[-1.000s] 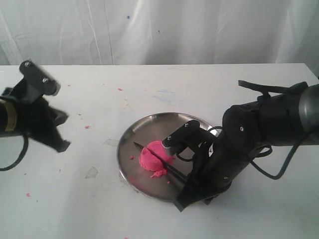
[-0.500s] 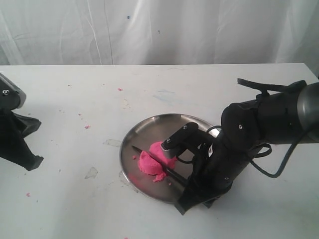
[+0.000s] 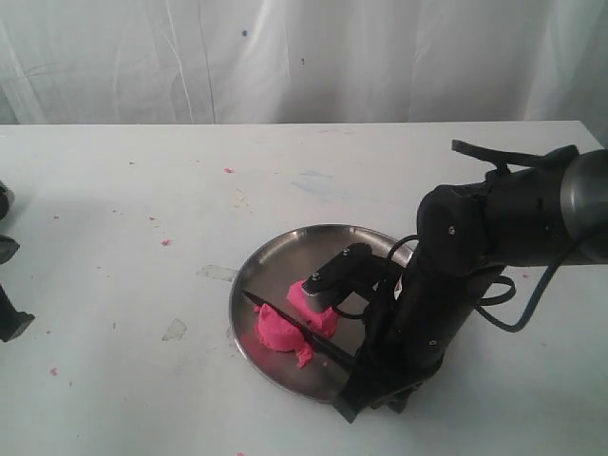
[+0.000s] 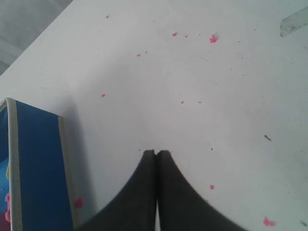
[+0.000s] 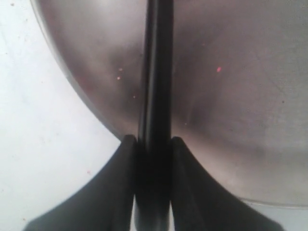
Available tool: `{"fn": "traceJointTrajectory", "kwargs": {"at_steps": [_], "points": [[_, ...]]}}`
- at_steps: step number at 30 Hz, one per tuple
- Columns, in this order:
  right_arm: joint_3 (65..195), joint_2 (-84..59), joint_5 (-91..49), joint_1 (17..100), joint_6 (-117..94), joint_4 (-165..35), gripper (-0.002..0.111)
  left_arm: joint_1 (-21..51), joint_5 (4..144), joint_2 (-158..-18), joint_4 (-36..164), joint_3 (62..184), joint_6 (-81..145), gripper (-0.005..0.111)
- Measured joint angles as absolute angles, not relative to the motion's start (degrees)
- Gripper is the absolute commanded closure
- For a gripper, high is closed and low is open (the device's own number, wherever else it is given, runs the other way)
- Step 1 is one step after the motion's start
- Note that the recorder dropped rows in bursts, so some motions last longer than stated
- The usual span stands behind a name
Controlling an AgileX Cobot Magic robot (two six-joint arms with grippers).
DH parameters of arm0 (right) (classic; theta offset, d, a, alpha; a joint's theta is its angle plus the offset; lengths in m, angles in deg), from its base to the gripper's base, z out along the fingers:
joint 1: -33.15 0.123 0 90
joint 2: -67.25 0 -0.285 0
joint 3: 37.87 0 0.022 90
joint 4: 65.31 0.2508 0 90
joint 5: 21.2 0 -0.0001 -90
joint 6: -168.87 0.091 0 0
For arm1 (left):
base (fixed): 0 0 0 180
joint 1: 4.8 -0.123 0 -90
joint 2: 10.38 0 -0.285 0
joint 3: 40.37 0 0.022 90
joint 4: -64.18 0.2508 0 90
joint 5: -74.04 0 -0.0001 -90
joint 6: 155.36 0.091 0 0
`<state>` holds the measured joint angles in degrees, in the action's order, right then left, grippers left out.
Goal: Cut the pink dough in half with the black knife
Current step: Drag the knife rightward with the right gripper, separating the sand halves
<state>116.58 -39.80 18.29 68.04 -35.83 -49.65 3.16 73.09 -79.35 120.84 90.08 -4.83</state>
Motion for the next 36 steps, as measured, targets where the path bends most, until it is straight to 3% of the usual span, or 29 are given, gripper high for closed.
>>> {"fn": "traceJointTrajectory", "kwargs": {"at_steps": [9, 23, 36], "points": [[118.5, -39.9, 19.6, 68.0, -33.5, -51.5, 0.108, 3.2, 72.4, -79.4, 120.8, 90.1, -5.1, 0.107], [118.5, -39.9, 18.7, 68.0, -12.1, -72.7, 0.108, 3.2, 72.2, -79.4, 120.7, 90.1, -7.3, 0.107], [119.8, -38.5, 18.6, 68.0, -11.1, -70.6, 0.108, 3.2, 72.2, -79.4, 120.7, 90.1, -7.6, 0.107]]}}
